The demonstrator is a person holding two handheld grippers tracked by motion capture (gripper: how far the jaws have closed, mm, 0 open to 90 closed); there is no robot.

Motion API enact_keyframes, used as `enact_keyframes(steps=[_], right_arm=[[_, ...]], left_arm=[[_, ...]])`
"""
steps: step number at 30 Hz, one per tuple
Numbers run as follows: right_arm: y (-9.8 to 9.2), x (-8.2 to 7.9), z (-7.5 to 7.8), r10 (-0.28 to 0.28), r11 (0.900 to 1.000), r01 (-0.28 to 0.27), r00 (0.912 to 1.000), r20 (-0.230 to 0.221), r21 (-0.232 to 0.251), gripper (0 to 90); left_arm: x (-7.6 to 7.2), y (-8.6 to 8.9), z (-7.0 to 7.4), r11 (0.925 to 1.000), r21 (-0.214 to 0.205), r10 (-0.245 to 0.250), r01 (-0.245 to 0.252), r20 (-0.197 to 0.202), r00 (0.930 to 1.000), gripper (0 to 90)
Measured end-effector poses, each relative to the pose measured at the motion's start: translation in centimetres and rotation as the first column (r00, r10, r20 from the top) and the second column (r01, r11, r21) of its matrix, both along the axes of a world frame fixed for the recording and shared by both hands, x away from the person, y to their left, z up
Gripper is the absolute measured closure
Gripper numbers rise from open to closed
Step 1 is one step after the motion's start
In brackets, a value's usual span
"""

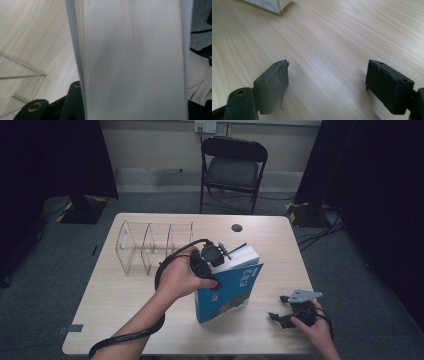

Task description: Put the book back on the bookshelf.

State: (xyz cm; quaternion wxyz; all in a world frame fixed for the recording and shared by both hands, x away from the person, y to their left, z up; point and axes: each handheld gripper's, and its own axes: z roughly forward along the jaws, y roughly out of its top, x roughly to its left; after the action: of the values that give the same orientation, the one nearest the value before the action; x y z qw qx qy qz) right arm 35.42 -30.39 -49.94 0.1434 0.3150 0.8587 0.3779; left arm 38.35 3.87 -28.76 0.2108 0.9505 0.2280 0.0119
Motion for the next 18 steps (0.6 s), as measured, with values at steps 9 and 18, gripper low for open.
enact_keyframes(steps=[9,18], right_arm=[[0.0,0.0,0.0,0.001,1.0,-0.001,1.0,0.0,0.0,17.8],[0.0,0.0,0.0,0.001,1.0,-0.001,1.0,0.0,0.0,17.8]], left_arm=[[0.2,2.2,0.6,0.9986,0.023,0.047,-0.047,-0.001,0.9989,61.9],[0.5,3.9,1.3,0.9966,0.026,0.079,-0.079,-0.015,0.9968,61.9]])
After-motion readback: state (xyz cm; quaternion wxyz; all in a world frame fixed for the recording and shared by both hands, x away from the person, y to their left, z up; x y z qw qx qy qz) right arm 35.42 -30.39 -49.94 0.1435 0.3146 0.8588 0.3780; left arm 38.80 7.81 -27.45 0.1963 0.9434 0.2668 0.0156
